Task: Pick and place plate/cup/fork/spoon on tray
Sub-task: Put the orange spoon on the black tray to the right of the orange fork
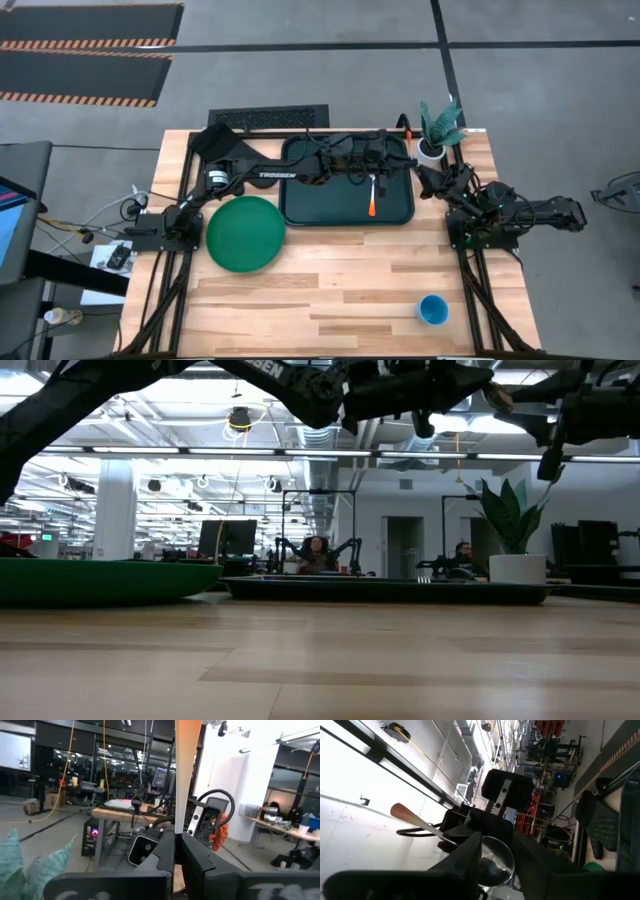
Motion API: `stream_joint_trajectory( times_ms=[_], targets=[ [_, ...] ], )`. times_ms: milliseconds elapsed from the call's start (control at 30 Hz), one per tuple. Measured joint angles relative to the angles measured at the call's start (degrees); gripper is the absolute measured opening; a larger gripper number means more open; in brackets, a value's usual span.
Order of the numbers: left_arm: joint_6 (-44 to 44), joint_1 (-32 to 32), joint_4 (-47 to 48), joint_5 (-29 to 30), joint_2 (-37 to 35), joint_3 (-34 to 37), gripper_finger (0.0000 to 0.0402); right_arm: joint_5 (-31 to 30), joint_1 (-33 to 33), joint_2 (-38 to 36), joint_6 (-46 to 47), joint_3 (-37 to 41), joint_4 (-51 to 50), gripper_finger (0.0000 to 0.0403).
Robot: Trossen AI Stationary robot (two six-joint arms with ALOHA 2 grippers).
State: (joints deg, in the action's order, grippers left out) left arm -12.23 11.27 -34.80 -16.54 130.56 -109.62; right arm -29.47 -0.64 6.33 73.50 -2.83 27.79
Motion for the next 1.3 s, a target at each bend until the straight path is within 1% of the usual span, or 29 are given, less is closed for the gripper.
stream_joint_trajectory(
  times_ms=[167, 367, 467, 567, 800, 900, 1033, 1100, 1233, 1300],
  targets=[
    [1.2, 0.2, -0.5, 0.9, 0.0, 0.0, 0.0, 2.4, 0.0, 0.0, 1.5, 0.0, -0.2, 0.0117],
    [1.9, 0.3, -0.6, 1.0, 0.0, 0.0, 0.0, 2.7, 0.2, 0.0, 1.7, 0.0, -0.3, 0.0118],
    [1.8, 0.3, -0.6, 1.0, -0.1, 0.0, 0.0, 3.8, 0.1, 0.0, 1.7, 0.0, -0.4, 0.0111],
    [1.8, 0.2, -0.7, 1.0, -0.1, 0.0, 0.0, 4.2, 0.1, 0.0, 1.7, 0.0, -0.5, 0.009],
    [1.8, 0.2, -0.6, 1.4, -0.2, 0.0, 0.0, 5.2, 0.2, 0.0, 0.5, 0.0, -0.4, 0.0015],
    [1.1, 0.2, -0.1, 1.6, -0.2, 0.0, 0.0002, 5.2, 0.1, 0.0, 0.2, 0.0, -0.5, 0.001],
    [-1.8, 0.2, 3.6, 2.3, -0.4, 0.0, 0.0024, 4.8, 0.1, 0.0, -1.3, 0.0, -0.6, 0.0006],
    [-4.2, 0.3, 5.5, 1.5, -0.5, -0.1, 0.0042, 4.0, 0.2, 0.1, -3.0, 0.2, 0.0, 0.0005],
    [-10.0, 0.7, 8.9, -3.1, -0.6, -0.2, 0.0086, 2.8, 0.2, 0.2, -7.1, -0.3, 0.0, 0.0003],
    [-13.9, 1.2, 11.1, -8.3, -0.5, -0.2, 0.011, 1.2, 0.2, 0.2, -9.1, -1.1, 0.3, 0.0002]
  ],
)
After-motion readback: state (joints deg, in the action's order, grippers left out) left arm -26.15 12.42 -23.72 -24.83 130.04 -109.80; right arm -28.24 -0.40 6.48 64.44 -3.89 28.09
